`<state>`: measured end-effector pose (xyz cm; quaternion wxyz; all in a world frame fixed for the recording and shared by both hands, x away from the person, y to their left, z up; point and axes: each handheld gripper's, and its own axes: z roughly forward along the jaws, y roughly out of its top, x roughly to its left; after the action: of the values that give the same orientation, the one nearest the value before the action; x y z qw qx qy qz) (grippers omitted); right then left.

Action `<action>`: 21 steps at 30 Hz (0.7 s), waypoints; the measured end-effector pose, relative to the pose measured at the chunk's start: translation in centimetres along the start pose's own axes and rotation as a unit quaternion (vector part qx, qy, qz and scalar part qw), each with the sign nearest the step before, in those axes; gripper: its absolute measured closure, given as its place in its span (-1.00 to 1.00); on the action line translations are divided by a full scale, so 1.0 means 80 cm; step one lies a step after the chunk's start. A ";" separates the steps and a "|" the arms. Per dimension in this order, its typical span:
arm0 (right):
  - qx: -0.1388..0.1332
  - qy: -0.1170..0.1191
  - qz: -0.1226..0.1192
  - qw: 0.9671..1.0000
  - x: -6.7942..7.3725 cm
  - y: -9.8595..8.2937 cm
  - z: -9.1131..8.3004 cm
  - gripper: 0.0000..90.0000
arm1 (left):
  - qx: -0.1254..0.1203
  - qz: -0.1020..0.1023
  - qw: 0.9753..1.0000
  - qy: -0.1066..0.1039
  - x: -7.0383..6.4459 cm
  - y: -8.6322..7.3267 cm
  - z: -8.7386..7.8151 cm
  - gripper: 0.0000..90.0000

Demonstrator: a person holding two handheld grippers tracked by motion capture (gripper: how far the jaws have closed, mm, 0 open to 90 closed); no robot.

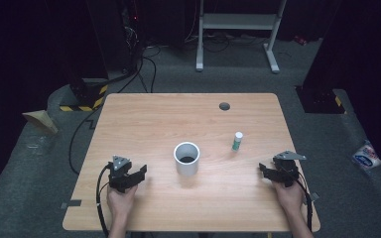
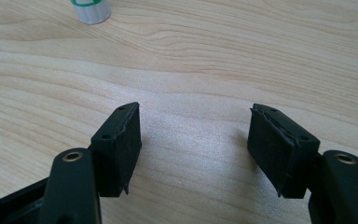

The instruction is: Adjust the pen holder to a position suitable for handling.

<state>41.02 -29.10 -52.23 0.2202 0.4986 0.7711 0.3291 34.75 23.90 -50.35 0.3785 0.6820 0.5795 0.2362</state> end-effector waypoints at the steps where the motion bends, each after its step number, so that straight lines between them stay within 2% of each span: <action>1: 0.000 0.000 0.000 1.000 0.000 0.000 0.000 -0.23 | -0.003 -0.003 1.000 -0.006 -0.001 0.001 -0.001 -0.21; 2: 0.000 0.000 0.000 1.000 0.000 0.000 0.000 -0.23 | -0.003 -0.003 1.000 -0.006 -0.001 0.001 -0.001 -0.20; 3: 0.000 0.000 0.000 1.000 0.000 0.000 0.000 -0.23 | -0.008 -0.007 1.000 -0.020 -0.004 0.004 -0.006 -0.20; 6: 0.001 0.001 0.000 1.000 0.000 0.000 0.000 -0.23 | -0.011 -0.001 0.999 -0.031 -0.009 0.009 -0.009 -0.20; 14: 0.000 0.000 -0.001 1.000 0.000 0.000 0.000 -0.24 | -0.016 -0.003 0.999 -0.050 -0.020 0.017 -0.012 -0.21; 21: 0.000 0.000 -0.002 1.000 0.000 0.000 0.000 -0.24 | -0.025 0.008 0.997 -0.073 -0.037 0.032 -0.016 -0.20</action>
<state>41.03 -29.10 -52.23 0.2202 0.4973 0.7721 0.3286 34.68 21.27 -47.24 0.4346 0.6926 0.5388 0.2027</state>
